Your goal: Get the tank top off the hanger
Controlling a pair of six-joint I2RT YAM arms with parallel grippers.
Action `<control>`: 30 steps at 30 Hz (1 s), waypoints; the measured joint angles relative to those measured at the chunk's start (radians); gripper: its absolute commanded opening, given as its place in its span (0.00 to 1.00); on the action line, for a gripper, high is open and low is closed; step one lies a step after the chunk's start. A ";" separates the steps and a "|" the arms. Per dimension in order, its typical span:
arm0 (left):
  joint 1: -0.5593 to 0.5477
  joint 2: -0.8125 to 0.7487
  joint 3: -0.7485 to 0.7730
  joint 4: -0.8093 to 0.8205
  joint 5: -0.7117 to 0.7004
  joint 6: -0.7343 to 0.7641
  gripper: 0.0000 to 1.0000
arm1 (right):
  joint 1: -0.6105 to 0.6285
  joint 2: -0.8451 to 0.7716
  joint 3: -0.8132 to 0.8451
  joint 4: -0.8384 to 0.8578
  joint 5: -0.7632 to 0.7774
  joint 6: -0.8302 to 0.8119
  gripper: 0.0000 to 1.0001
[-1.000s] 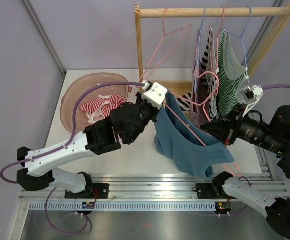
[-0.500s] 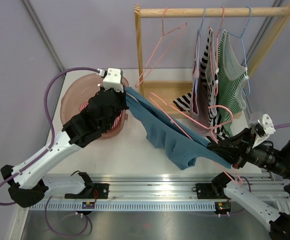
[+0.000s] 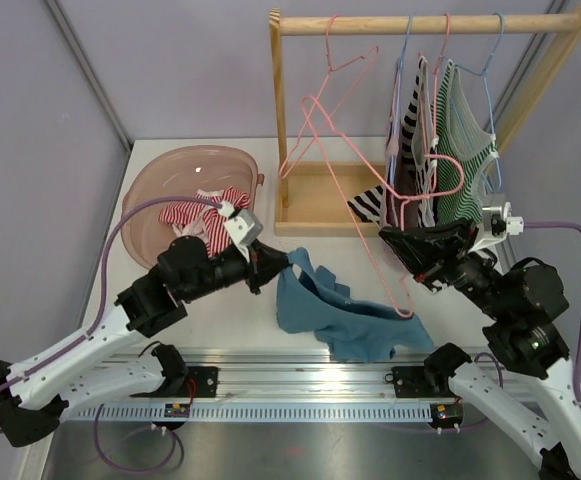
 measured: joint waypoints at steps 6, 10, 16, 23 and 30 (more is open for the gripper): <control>-0.080 0.023 -0.079 -0.002 0.187 0.005 0.00 | 0.000 0.056 -0.079 0.277 0.207 0.032 0.00; -0.128 0.032 -0.086 -0.048 0.118 -0.007 0.07 | 0.000 0.098 0.017 0.163 0.320 0.009 0.00; -0.144 0.032 -0.064 -0.177 -0.104 -0.053 0.76 | 0.000 0.159 0.182 -0.056 0.380 0.001 0.00; -0.158 0.031 0.071 -0.333 -0.318 -0.132 0.99 | 0.000 0.469 0.528 -0.261 0.466 -0.032 0.00; -0.173 0.031 0.144 -0.526 -0.498 -0.204 0.99 | 0.000 0.819 0.888 -0.435 0.570 -0.087 0.00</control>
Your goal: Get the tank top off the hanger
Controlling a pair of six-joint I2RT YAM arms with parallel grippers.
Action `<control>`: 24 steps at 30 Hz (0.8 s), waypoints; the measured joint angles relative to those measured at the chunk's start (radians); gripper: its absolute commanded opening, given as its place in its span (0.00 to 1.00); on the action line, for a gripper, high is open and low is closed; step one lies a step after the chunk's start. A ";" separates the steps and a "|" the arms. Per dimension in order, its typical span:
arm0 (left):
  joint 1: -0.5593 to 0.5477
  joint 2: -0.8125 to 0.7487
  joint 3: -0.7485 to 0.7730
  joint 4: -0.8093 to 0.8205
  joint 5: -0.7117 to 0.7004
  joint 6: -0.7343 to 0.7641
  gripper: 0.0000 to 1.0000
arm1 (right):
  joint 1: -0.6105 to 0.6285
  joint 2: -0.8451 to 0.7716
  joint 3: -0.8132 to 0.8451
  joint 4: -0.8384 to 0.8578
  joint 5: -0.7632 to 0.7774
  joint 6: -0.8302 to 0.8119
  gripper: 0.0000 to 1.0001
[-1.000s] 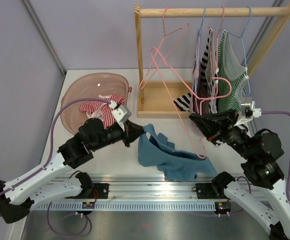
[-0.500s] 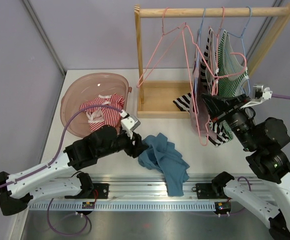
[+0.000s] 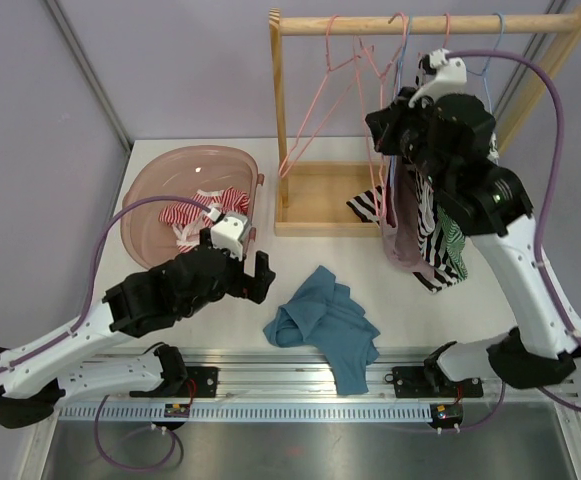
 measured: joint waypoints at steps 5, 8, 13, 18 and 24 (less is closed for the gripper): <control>-0.006 -0.007 0.007 -0.101 -0.061 -0.025 0.99 | 0.000 0.217 0.254 -0.101 0.082 -0.042 0.00; -0.008 -0.026 0.008 -0.134 -0.077 -0.035 0.99 | 0.000 0.321 0.379 -0.153 0.125 -0.065 0.00; -0.014 -0.049 0.007 -0.127 -0.077 -0.045 0.99 | 0.000 0.440 0.475 -0.208 0.156 -0.088 0.00; -0.069 -0.039 -0.039 -0.010 -0.059 -0.059 0.99 | 0.000 0.484 0.496 -0.224 0.157 -0.097 0.21; -0.137 0.077 -0.080 0.128 -0.027 -0.058 0.99 | 0.000 0.429 0.459 -0.233 0.141 -0.108 0.05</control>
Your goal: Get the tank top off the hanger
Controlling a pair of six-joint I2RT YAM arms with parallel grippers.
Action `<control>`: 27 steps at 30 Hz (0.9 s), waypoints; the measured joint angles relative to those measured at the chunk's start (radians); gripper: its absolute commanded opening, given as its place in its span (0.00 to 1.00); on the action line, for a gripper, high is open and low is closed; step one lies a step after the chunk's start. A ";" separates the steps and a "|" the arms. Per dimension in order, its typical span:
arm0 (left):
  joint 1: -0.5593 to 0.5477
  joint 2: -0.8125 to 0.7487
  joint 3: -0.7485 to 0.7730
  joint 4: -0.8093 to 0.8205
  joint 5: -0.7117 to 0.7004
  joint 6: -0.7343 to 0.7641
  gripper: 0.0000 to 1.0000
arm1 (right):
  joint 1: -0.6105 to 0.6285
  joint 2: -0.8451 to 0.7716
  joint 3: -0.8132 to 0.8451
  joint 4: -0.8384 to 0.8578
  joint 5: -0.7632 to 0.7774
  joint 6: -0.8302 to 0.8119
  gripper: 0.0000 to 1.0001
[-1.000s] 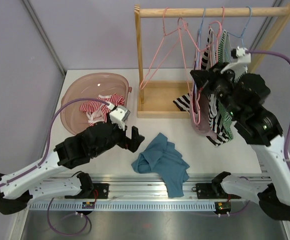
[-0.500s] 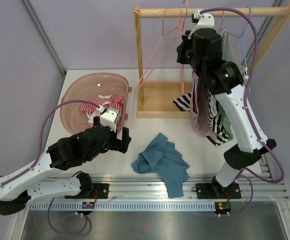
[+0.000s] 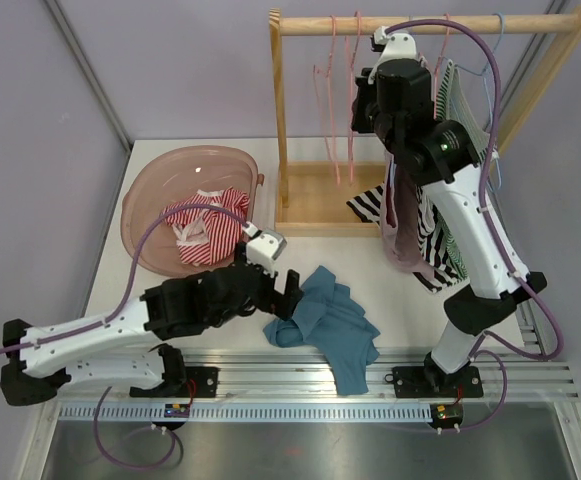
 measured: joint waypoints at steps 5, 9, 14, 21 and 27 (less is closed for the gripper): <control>-0.056 0.123 0.000 0.092 0.016 0.011 0.99 | -0.017 -0.024 0.047 -0.013 -0.013 -0.010 0.00; -0.084 0.179 0.000 0.124 0.017 0.019 0.99 | -0.047 -0.024 0.080 -0.014 -0.047 -0.002 0.25; -0.092 0.227 0.012 0.147 0.011 0.026 0.99 | -0.049 -0.114 -0.095 0.000 -0.109 0.020 0.60; -0.093 0.422 0.079 0.165 0.021 0.026 0.99 | -0.049 -0.355 -0.322 0.018 -0.206 0.043 0.99; -0.094 0.599 0.095 0.177 0.067 0.024 0.99 | -0.049 -0.639 -0.472 0.041 -0.282 0.043 0.99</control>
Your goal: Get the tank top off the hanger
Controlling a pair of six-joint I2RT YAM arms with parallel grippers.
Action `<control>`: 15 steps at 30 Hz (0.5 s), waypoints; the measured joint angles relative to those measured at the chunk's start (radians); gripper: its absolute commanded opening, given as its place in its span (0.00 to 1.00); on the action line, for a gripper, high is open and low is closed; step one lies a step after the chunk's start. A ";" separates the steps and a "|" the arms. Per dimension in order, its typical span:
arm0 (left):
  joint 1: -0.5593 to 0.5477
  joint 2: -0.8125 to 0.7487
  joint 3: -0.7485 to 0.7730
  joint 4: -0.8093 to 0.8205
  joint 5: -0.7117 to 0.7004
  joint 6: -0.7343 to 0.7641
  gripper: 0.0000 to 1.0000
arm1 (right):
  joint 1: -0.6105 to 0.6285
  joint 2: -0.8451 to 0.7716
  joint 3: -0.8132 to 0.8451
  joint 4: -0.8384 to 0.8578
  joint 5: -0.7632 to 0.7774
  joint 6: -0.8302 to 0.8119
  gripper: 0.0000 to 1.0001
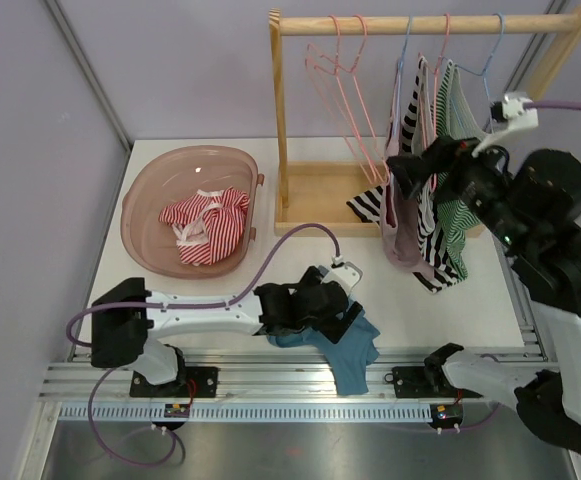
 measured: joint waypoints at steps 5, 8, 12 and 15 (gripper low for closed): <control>0.000 0.116 -0.004 0.023 0.069 -0.009 0.99 | 0.000 -0.161 -0.109 0.013 -0.046 0.000 0.99; 0.000 0.150 -0.051 0.092 0.109 -0.025 0.85 | 0.000 -0.212 -0.180 0.021 -0.063 0.005 0.99; 0.000 0.175 -0.095 0.142 0.123 -0.040 0.31 | 0.000 -0.252 -0.264 0.024 -0.116 0.014 1.00; 0.000 0.177 -0.095 0.160 0.119 -0.057 0.00 | 0.000 -0.284 -0.311 0.027 -0.141 0.019 1.00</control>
